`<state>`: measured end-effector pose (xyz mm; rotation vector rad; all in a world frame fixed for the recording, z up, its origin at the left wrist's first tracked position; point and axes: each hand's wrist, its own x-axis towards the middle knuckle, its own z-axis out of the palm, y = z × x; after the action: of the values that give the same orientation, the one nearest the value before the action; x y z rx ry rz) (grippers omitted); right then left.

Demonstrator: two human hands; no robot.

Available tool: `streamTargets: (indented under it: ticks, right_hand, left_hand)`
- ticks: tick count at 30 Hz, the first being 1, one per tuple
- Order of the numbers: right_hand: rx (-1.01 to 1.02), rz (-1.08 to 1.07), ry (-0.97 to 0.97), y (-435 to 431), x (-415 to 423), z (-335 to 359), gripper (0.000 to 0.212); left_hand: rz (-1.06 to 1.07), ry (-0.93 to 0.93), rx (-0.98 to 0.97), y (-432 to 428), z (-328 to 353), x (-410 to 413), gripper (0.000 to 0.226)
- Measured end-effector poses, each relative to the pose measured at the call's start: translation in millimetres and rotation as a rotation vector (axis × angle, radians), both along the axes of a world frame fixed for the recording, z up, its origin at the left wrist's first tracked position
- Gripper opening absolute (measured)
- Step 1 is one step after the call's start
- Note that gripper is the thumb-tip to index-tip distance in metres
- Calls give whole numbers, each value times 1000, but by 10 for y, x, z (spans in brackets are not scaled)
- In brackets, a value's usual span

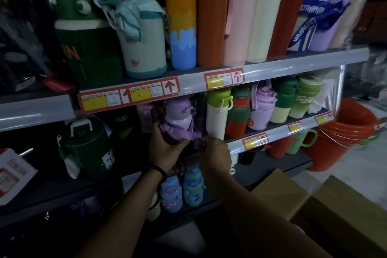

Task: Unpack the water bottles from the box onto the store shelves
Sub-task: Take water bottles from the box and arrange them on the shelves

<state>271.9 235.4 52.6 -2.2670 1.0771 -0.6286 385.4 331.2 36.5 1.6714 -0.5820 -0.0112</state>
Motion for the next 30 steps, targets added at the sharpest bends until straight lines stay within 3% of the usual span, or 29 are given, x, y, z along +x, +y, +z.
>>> streamTargets:
  ticks: [5, 11, 13, 16, 18, 21, 24, 28, 30]
  right_hand:
    - [-19, -72, 59, -40, 25, 50, 18]
    - [-21, 83, 119, -57, 30, -9, 27]
    - [16, 169, 189, -39, 36, -45, 40]
    - [30, 260, 259, -102, 102, -255, 75]
    - [17, 264, 261, -108, 105, -300, 82]
    - [41, 259, 196, -22, -83, -32, 68]
    - [52, 250, 179, -103, -183, 10, 33]
    - [131, 229, 136, -224, -312, 46, 24]
    - [290, 236, 59, -316, -415, 79, 21]
  left_hand:
    - [5, -40, 20, -34, -36, -77, 100]
    - [186, -39, 18, -235, -29, -163, 101]
    - [223, -25, 25, -285, -41, -169, 102]
    - [246, -37, 37, -329, -36, -191, 105]
    - [250, -36, 58, -338, -35, -212, 110]
    - [259, -20, 108, -294, -33, -231, 123]
    - [330, 21, 180, -208, -3, -301, 129]
    - [445, 112, 258, -104, 62, -584, 102]
    - [491, 38, 248, -77, 57, -772, 83]
